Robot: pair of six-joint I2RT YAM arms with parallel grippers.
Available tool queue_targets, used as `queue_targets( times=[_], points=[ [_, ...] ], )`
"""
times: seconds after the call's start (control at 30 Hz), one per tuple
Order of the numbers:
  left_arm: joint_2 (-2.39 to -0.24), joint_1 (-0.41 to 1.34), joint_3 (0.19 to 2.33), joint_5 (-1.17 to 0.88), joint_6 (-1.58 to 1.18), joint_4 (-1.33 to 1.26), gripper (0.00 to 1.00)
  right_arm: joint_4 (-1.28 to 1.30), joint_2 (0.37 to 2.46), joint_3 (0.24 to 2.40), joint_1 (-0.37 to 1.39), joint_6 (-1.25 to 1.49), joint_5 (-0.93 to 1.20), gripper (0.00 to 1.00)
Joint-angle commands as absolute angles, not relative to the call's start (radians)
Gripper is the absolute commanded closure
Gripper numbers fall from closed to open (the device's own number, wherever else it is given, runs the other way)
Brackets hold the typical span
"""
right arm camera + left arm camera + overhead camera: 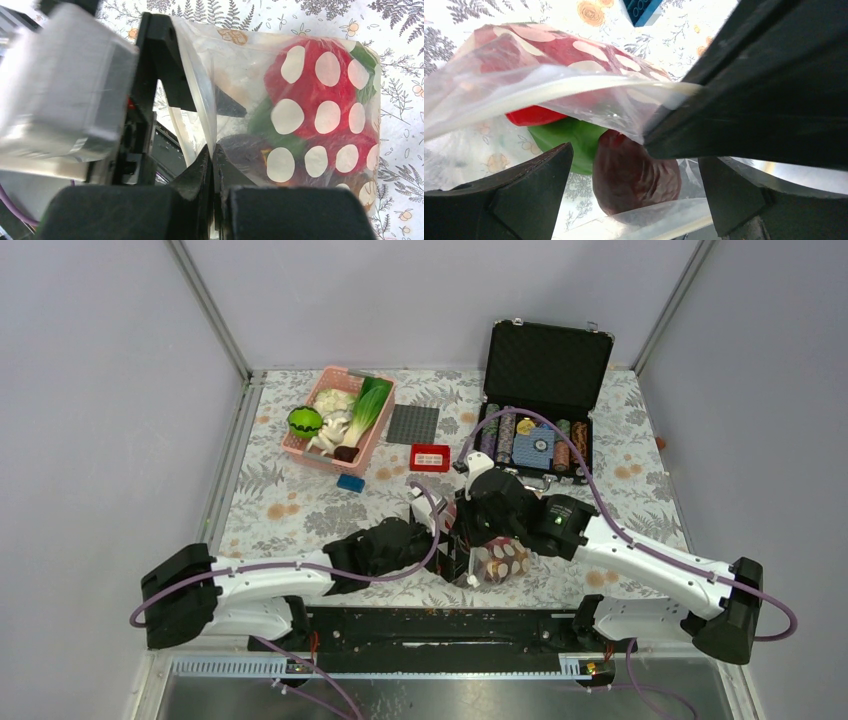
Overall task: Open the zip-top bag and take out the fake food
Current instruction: Pick up the fake fruit from the zipper food storage bag.
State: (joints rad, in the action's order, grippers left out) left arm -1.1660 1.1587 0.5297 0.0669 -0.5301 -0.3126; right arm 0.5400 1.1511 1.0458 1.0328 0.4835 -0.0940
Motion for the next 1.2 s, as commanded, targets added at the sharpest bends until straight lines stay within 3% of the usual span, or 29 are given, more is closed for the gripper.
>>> queue_targets(
  times=[0.0, 0.43, 0.77, 0.97, 1.17],
  points=[
    [-1.221, 1.172, 0.536, 0.047, -0.572, -0.406, 0.03, 0.502, 1.118, 1.069, 1.026, 0.489, -0.096, 1.00],
    [-1.310, 1.229, 0.542, -0.092, -0.557, -0.406, 0.01, 0.477, 1.117, 1.051, 1.025, 0.509, -0.152, 1.00],
    [-1.406, 1.244, 0.581, -0.012, -0.599, -0.396, 0.02, 0.467, 1.107, 1.038, 1.026, 0.515, -0.143, 1.00],
    [-1.390, 1.244, 0.609, -0.014, -0.599, -0.342, 0.24, 0.466, 1.096, 1.024, 1.025, 0.513, -0.157, 1.00],
    [-1.242, 1.243, 0.601, -0.005, -0.592, -0.227, 0.29, 0.470, 1.085, 1.006, 1.025, 0.515, -0.202, 1.00]
  ],
)
